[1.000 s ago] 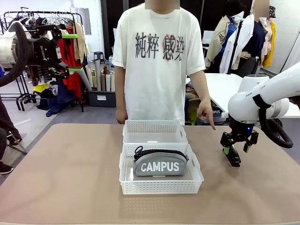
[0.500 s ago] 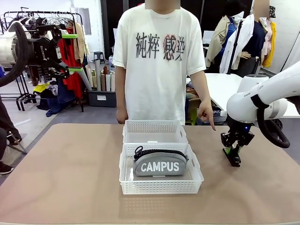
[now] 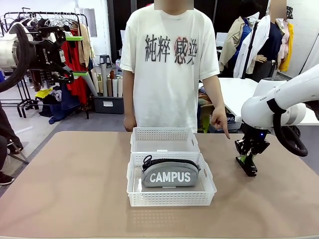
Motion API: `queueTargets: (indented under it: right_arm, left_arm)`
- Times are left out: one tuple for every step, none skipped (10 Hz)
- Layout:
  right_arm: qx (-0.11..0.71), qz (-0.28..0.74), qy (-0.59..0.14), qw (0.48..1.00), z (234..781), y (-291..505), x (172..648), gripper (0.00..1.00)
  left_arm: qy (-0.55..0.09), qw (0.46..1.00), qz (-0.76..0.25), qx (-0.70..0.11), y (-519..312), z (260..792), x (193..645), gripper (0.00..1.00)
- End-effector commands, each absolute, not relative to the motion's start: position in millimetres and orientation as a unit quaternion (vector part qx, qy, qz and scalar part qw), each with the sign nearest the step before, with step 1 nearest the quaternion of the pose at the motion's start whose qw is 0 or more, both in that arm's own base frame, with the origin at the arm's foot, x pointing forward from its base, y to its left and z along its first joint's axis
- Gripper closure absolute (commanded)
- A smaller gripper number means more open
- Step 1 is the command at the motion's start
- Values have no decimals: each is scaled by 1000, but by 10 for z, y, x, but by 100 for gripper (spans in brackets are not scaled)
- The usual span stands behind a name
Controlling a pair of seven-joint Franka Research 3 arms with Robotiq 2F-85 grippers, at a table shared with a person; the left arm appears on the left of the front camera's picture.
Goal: Distribute items into two baskets.
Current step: Pick up the Stapler that the person points to.
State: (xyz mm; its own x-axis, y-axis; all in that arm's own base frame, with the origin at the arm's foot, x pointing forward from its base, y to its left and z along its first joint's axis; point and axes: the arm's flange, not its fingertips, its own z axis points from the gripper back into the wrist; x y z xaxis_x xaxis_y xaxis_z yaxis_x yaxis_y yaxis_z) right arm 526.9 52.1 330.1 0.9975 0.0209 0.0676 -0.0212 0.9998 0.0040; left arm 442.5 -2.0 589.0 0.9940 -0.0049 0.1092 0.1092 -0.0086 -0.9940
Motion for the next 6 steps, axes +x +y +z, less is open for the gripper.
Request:
queueTargets:
  right_arm:
    - [23, 8, -44, 999, 3475, 512, 5256, 100]
    - [38, 8, -42, 998, 3627, 480, 5244, 100]
    - [38, 10, -42, 998, 3751, 477, 5222, 100]
    - [43, 18, -30, 998, 3920, 493, 5190, 100]
    - [43, 24, -36, 998, 4149, 536, 5158, 100]
    - [43, 21, -30, 998, 4356, 594, 5128, 100]
  left_arm:
    - [-36, 702, -42, -710, -16, 5898, 4418, 0]
    - [-36, 702, -42, -710, -16, 5898, 4418, 0]
    - [-36, 702, -42, -710, -16, 5898, 4418, 0]
    - [-36, 702, -42, -710, -16, 5898, 4418, 0]
    - [-36, 702, -42, -710, -16, 5898, 4418, 0]
    - [-36, 702, -42, -710, -16, 5898, 4418, 0]
